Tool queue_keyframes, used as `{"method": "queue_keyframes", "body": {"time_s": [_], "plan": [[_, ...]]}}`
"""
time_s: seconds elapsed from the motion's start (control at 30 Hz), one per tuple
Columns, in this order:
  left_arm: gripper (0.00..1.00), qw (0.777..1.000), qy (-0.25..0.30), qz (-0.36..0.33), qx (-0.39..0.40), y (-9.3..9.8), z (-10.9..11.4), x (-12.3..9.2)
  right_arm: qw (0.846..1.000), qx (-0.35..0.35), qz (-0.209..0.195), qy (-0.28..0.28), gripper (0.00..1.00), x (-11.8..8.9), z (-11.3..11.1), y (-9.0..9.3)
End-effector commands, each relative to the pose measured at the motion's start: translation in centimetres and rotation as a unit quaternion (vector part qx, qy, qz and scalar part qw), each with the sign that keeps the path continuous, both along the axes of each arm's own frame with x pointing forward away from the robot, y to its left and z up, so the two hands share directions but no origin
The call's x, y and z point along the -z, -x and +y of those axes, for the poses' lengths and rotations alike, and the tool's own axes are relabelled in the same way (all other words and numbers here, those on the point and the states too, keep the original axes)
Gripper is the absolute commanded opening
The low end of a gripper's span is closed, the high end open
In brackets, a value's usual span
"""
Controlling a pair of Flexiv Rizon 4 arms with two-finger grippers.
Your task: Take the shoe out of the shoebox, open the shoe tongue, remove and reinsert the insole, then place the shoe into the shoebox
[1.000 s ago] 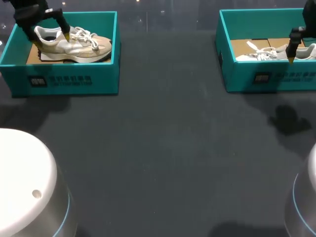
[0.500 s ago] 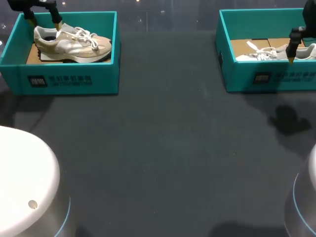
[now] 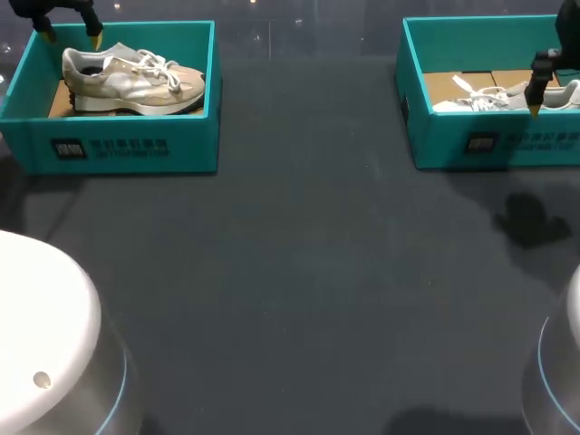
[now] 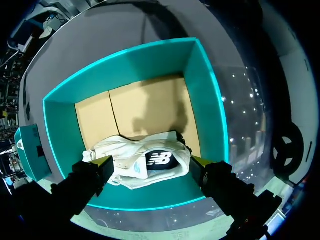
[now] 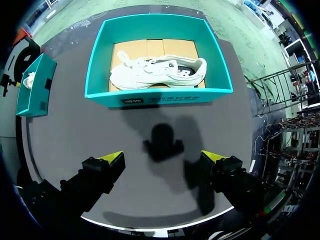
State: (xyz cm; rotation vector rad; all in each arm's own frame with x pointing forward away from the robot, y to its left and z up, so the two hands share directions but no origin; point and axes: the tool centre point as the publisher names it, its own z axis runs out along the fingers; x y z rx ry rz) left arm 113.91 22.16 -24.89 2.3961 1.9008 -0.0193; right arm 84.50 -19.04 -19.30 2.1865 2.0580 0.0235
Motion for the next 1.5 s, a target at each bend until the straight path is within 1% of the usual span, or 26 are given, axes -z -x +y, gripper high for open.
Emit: {"method": "queue_keyframes", "body": {"time_s": [0.03, 0.23, 0.27, 0.4, 0.7, 0.97, 1.2, 1.27, 1.37, 1.4, 1.43, 1.47, 1.5], "plan": [[1.00, 1.000, 0.009, 0.006, 0.004, -0.7, 0.6, 0.5, 1.000, 0.000, 0.000, 0.000, 1.00, 0.0, 0.0, 0.0], [1.00, 1.000, 0.009, 0.006, 0.004, -0.7, 0.6, 0.5, 1.000, 0.000, 0.000, 0.000, 1.00, 0.0, 0.0, 0.0], [1.00, 1.000, 0.009, 0.010, 0.012, -0.9, 0.5, 0.9, 1.000, 0.000, 0.000, 0.000, 1.00, 0.0, 0.0, 0.0], [1.00, 1.000, -0.008, 0.003, 0.001, -2.0, 1.3, 2.5, 1.000, 0.000, 0.000, 0.000, 1.00, 0.0, 0.0, 0.0], [1.00, 0.999, -0.021, 0.003, -0.025, -3.8, 3.7, 4.8, 1.000, 0.000, 0.000, 0.000, 1.00, 0.0, 0.0, 0.0], [1.00, 0.998, -0.025, 0.009, -0.054, -5.2, 4.2, 6.3, 1.000, 0.000, 0.000, 0.000, 1.00, 0.0, 0.0, 0.0], [1.00, 0.996, -0.034, 0.021, -0.075, -6.0, 4.3, 8.1, 1.000, 0.000, 0.000, 0.000, 1.00, 0.0, 0.0, 0.0], [0.96, 0.996, -0.036, 0.023, -0.081, -6.2, 4.3, 8.5, 1.000, 0.000, 0.000, 0.000, 1.00, 0.0, 0.0, 0.0], [0.88, 0.995, -0.040, 0.028, -0.088, -6.3, 4.4, 8.8, 1.000, 0.000, 0.000, 0.000, 1.00, 0.0, 0.0, 0.0], [0.87, 0.995, -0.040, 0.028, -0.087, -6.2, 4.5, 8.8, 1.000, 0.000, 0.000, 0.000, 1.00, 0.0, 0.0, 0.0], [0.82, 0.995, -0.041, 0.029, -0.087, -6.1, 4.5, 8.9, 1.000, 0.000, 0.000, 0.000, 1.00, 0.0, 0.0, 0.0], [0.74, 0.995, -0.043, 0.031, -0.089, -5.9, 4.6, 8.9, 1.000, 0.000, 0.000, 0.000, 1.00, 0.0, 0.0, 0.0], [0.70, 0.994, -0.044, 0.032, -0.090, -5.8, 4.7, 9.0, 1.000, 0.000, 0.000, 0.000, 1.00, 0.0, 0.0, 0.0]]}}
